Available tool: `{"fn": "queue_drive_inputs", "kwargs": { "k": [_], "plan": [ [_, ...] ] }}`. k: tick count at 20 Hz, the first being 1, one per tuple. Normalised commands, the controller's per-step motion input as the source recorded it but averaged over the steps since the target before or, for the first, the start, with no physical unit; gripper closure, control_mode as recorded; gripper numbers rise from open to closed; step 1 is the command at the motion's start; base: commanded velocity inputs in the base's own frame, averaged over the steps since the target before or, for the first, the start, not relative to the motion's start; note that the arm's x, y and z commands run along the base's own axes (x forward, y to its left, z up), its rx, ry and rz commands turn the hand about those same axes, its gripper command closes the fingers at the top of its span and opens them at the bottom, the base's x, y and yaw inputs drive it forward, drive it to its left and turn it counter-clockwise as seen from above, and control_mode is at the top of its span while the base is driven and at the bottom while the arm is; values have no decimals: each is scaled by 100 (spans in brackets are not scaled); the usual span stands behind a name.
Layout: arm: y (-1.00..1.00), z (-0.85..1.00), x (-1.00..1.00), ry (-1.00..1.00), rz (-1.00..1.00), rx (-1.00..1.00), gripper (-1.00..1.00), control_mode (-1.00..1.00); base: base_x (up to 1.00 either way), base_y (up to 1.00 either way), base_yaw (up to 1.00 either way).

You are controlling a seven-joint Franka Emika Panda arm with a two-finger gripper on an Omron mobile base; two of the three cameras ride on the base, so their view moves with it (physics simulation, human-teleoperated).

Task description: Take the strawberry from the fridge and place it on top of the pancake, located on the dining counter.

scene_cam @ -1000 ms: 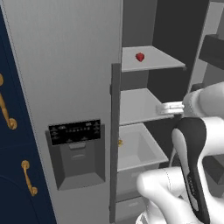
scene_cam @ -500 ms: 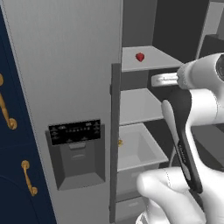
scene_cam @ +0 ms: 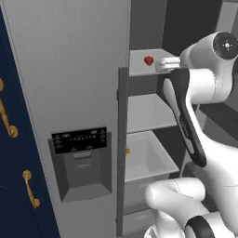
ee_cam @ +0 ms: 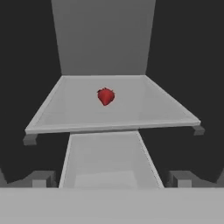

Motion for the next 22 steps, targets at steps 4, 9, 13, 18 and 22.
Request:
{"fn": "queue_drive_inputs", "kwargs": {
  "k": [4,9,13,18,22],
  "plan": [
    [-7,-5,92,4,-7,0,-100,-100,0,0,0],
    [-4,-5,69,6,-7,9,-100,-100,0,0,0],
    [0,-13,23,11,0,8,-100,-100,0,0,0],
    [0,-10,36,4,0,2,-100,-100,0,0,0],
    [4,-3,42,0,0,0,-100,-100,0,0,0]
  ]
}}
